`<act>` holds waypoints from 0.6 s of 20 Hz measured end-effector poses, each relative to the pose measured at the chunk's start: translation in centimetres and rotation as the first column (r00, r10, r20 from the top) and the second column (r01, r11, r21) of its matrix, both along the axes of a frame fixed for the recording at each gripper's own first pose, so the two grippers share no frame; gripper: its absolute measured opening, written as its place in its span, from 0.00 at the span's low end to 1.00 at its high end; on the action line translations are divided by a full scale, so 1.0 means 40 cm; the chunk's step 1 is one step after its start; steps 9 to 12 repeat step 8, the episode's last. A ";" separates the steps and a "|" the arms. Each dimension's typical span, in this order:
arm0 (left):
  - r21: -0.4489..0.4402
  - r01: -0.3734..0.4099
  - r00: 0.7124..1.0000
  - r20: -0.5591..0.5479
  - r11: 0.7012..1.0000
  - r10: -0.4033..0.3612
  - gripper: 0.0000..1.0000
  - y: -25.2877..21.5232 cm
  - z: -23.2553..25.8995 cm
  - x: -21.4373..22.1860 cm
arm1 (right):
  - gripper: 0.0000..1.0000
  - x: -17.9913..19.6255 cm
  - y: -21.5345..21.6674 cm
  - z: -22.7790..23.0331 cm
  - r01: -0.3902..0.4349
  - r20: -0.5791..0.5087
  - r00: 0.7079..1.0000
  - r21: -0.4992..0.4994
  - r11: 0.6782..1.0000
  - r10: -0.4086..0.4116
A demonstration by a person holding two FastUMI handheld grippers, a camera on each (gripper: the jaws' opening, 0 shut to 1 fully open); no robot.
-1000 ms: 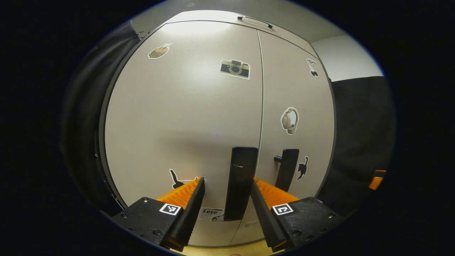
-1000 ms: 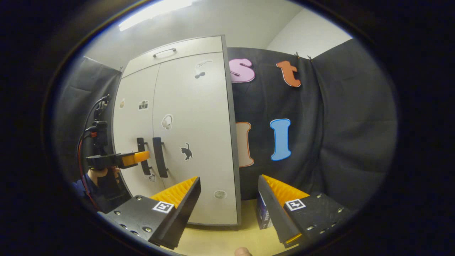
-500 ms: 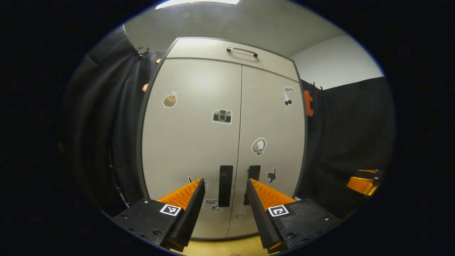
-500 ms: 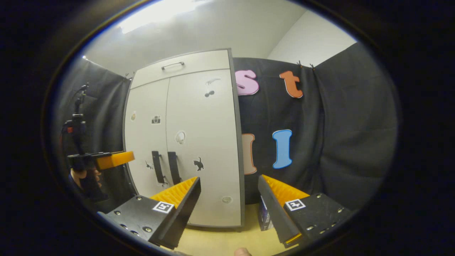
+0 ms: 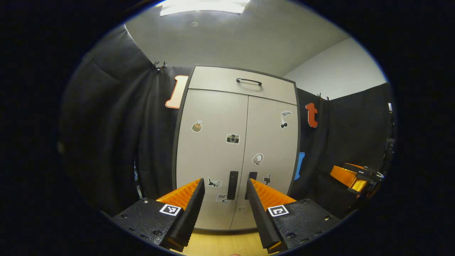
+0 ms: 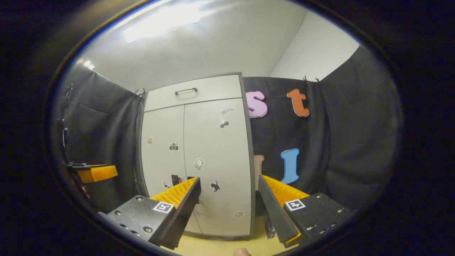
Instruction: Grasp the bottle in the cabinet with the left hand and place it on the coaster, then close the right door with the right hand and the left door with the left hand.
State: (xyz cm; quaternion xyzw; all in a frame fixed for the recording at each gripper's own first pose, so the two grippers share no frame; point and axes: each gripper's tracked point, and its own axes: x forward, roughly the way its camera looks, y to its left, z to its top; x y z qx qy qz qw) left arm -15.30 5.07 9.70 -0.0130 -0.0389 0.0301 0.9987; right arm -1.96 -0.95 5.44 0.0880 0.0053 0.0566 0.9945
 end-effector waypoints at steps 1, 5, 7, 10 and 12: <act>0.015 -0.008 1.000 0.008 1.000 0.008 0.74 0.001 0.002 -0.008 | 0.98 -0.004 0.001 0.002 0.001 0.005 1.000 0.000 1.000 -0.001; 0.017 0.024 1.000 0.000 1.000 -0.024 0.74 -0.026 -0.017 -0.012 | 0.94 -0.025 0.005 -0.005 0.007 -0.004 1.000 -0.007 1.000 -0.007; 0.010 0.050 0.999 -0.009 0.999 -0.050 0.73 -0.046 -0.027 -0.011 | 0.98 -0.037 0.003 -0.013 0.012 -0.011 1.000 -0.020 1.000 -0.012; 0.010 0.063 0.998 -0.014 0.998 -0.063 0.67 -0.056 -0.030 -0.009 | 0.94 -0.042 -0.002 -0.018 0.017 -0.014 1.000 -0.025 1.000 -0.018; 0.010 0.063 0.998 -0.014 0.998 -0.063 0.67 -0.056 -0.030 -0.009 | 0.94 -0.042 -0.002 -0.018 0.017 -0.014 1.000 -0.025 1.000 -0.018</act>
